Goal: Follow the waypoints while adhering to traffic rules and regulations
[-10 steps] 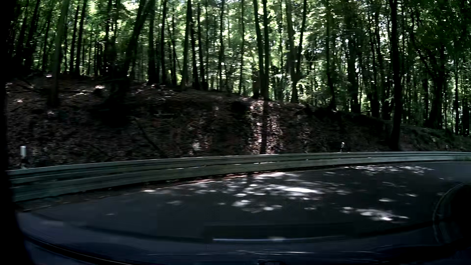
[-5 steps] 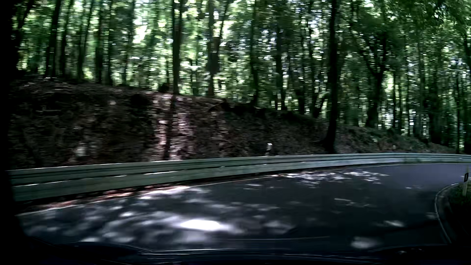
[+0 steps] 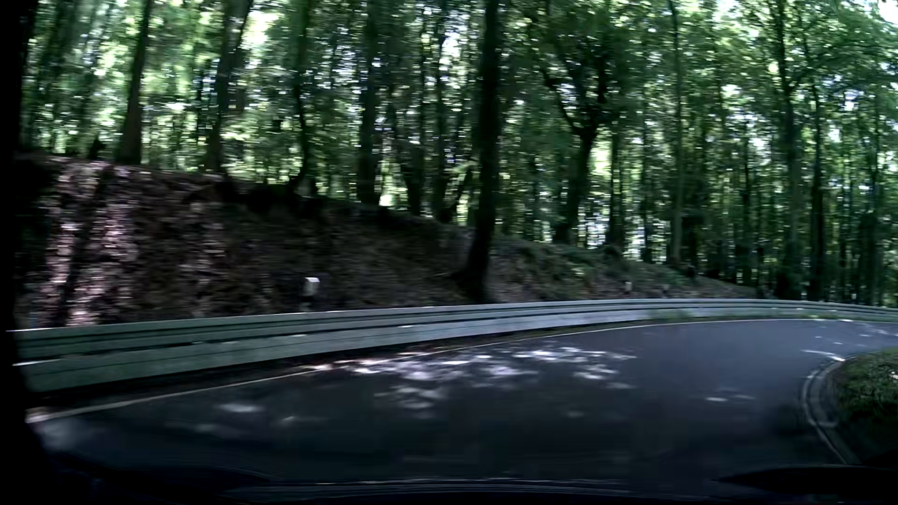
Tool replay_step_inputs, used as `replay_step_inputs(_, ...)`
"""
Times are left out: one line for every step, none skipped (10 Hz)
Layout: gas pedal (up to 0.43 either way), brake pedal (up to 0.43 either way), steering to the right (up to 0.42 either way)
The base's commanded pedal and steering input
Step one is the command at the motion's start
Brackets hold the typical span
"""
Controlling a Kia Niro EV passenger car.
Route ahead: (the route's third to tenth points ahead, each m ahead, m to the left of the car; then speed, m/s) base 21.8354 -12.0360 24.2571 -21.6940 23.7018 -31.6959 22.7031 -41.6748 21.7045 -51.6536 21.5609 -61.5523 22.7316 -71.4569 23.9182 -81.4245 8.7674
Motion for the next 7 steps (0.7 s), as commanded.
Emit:
replay_step_inputs(0.118,0.000,0.281)
replay_step_inputs(0.130,0.000,0.279)
replay_step_inputs(0.138,0.000,0.278)
replay_step_inputs(0.138,0.000,0.274)
replay_step_inputs(0.150,0.000,0.266)
replay_step_inputs(0.157,0.000,0.259)
replay_step_inputs(0.157,0.000,0.255)
